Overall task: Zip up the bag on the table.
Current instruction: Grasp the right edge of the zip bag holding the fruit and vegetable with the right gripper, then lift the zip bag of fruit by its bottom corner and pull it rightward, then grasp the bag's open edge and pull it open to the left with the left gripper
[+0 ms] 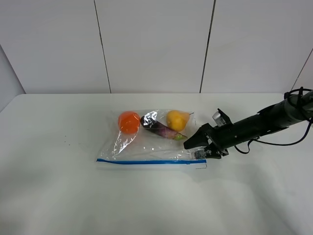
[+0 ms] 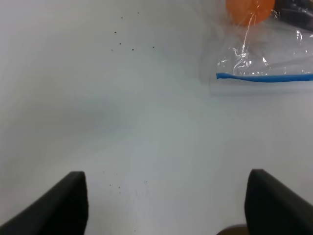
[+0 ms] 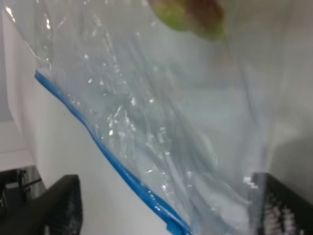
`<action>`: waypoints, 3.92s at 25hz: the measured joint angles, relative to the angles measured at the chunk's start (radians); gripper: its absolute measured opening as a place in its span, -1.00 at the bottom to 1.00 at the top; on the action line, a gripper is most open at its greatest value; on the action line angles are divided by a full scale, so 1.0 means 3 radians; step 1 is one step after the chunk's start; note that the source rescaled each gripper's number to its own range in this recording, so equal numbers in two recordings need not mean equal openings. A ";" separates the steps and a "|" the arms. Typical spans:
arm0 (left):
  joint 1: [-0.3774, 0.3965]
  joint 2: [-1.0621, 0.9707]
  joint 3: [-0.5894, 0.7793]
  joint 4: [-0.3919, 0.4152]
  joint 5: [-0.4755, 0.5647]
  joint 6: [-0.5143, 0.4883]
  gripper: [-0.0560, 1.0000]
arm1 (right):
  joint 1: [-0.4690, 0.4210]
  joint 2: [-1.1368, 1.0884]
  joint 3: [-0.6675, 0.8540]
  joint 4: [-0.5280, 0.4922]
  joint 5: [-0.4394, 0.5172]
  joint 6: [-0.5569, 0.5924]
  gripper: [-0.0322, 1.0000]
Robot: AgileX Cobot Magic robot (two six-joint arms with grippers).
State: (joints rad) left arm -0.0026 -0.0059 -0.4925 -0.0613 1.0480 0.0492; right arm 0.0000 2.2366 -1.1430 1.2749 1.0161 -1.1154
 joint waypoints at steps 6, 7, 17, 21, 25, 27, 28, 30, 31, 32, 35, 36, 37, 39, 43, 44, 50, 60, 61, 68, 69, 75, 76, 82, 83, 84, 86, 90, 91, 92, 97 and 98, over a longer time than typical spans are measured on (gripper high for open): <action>0.0000 0.0000 0.0000 0.0000 0.0000 0.0000 0.91 | 0.0026 0.0000 0.0000 -0.0049 0.0000 0.0000 0.27; 0.0000 0.0000 0.0000 0.0000 0.0000 0.0000 0.91 | 0.0026 0.0000 0.0000 -0.0063 0.0000 0.0000 0.24; 0.0000 0.0000 0.0000 0.0000 0.0000 0.0000 0.91 | 0.0026 0.0000 0.0000 -0.0093 0.0000 0.0003 -0.05; 0.0000 0.0000 0.0000 0.0000 0.0000 0.0000 0.91 | 0.0026 0.0000 0.0000 -0.0099 0.0000 0.0003 -0.86; 0.0000 0.0000 0.0000 0.0000 0.0000 0.0000 0.91 | 0.0026 0.0000 0.0000 -0.0099 0.0023 0.0009 -0.93; 0.0000 0.0000 0.0000 0.0000 0.0000 0.0000 0.91 | 0.0026 0.0000 0.0000 -0.0099 0.0091 0.0009 -0.93; 0.0000 0.0000 0.0000 0.0000 0.0000 0.0000 0.91 | 0.0026 0.0000 0.0000 -0.0099 0.0113 0.0009 -0.93; 0.0000 0.0000 0.0000 0.0000 0.0000 0.0000 0.91 | 0.0026 0.0000 0.0000 -0.0096 0.0191 0.0012 -0.93; 0.0000 0.0000 0.0000 0.0000 0.0000 0.0000 0.91 | 0.0026 0.0000 0.0000 -0.0096 0.0237 0.0020 -0.93; 0.0000 0.0000 0.0000 0.0000 0.0000 0.0000 0.91 | 0.0026 0.0000 0.0000 -0.0089 0.0276 0.0029 -0.93; 0.0000 0.0000 0.0000 0.0000 0.0000 0.0000 0.91 | 0.0026 0.0000 0.0000 -0.0061 0.0446 0.0095 -0.93; 0.0000 0.0000 0.0000 0.0000 0.0000 0.0000 0.91 | 0.0026 0.0000 0.0000 -0.0046 0.0495 0.0111 -0.93; 0.0000 0.0000 0.0000 0.0000 0.0000 0.0000 0.91 | 0.0026 0.0000 0.0000 -0.0030 0.0544 0.0118 -0.93; 0.0000 0.0000 0.0000 0.0000 0.0000 0.0000 0.91 | 0.0026 0.0000 0.0000 0.0020 0.0595 0.0166 -0.93; 0.0000 0.0000 0.0000 0.0000 0.0000 0.0000 0.91 | 0.0026 0.0000 0.0000 0.0199 0.0622 0.0201 -0.93; 0.0000 0.0000 0.0000 0.0000 0.0000 0.0000 0.91 | 0.0026 0.0000 0.0000 0.0258 0.0622 0.0215 -0.93; 0.0000 0.0000 0.0000 0.0000 0.0000 0.0000 0.91 | 0.0026 0.0000 0.0000 0.0539 0.0636 0.0371 -0.93; 0.0000 0.0000 0.0000 0.0000 0.0000 0.0000 0.91 | 0.0026 0.0000 0.0000 0.0546 0.0635 0.0488 -0.93; 0.0000 0.0000 0.0000 0.0000 0.0000 0.0000 0.91 | 0.0026 0.0000 0.0000 0.0546 0.0637 0.0514 -0.93; 0.0000 0.0000 0.0000 0.0000 0.0000 0.0000 0.91 | 0.0026 0.0000 0.0000 0.0553 0.0643 0.0541 -0.93; 0.0000 0.0000 0.0000 0.0000 0.0000 0.0000 0.91 | 0.0026 0.0000 0.0000 0.0553 0.0643 0.0546 -0.93; 0.0000 0.0000 0.0000 0.0000 0.0000 0.0000 0.91 | 0.0026 -0.0082 0.0000 0.0557 0.0640 0.0545 -0.93; 0.0000 0.0000 0.0000 0.0000 0.0000 0.0000 0.91 | 0.0026 -0.0082 0.0000 0.0557 0.0640 0.0545 -0.93; 0.0000 0.0000 0.0000 0.0000 0.0000 -0.0003 0.91 | 0.0026 -0.0082 0.0000 0.0557 0.0633 0.0545 -0.93; 0.0000 -0.0004 -0.0005 0.0000 -0.0009 -0.0014 0.91 | 0.0026 -0.0082 0.0000 0.0557 0.0633 0.0545 -0.93; 0.0000 -0.0004 -0.0023 0.0000 -0.0019 -0.0061 0.91 | 0.0026 -0.0088 0.0000 0.0557 0.0633 0.0545 -0.93; 0.0000 0.0058 -0.0148 0.0000 -0.0057 -0.0194 0.91 | 0.0026 -0.0093 0.0000 0.0557 0.0629 0.0545 -0.93; 0.0000 0.0535 -0.0602 -0.0008 -0.0150 -0.0412 0.91 | 0.0026 -0.0105 0.0000 0.0564 0.0624 0.0545 -0.93; 0.0000 0.0701 -0.0722 -0.0010 -0.0174 -0.0432 0.91 | 0.0026 -0.0105 0.0000 0.0564 0.0624 0.0545 -0.93; 0.0000 0.0876 -0.0868 -0.0010 -0.0187 -0.0441 0.91 | 0.0026 -0.0105 0.0000 0.0564 0.0624 0.0545 -0.93; 0.0000 0.1707 -0.1399 -0.0018 -0.0284 -0.0352 0.91 | 0.0026 -0.0105 0.0000 0.0567 0.0624 0.0545 -0.93; 0.0000 0.1842 -0.1460 -0.0043 -0.0307 -0.0345 0.91 | 0.0026 -0.0105 0.0000 0.0567 0.0624 0.0545 -0.93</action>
State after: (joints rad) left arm -0.0026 0.5468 -0.9304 -0.0742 0.9559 -0.0542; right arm 0.0078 2.2052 -1.1430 1.4450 1.2034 -0.9518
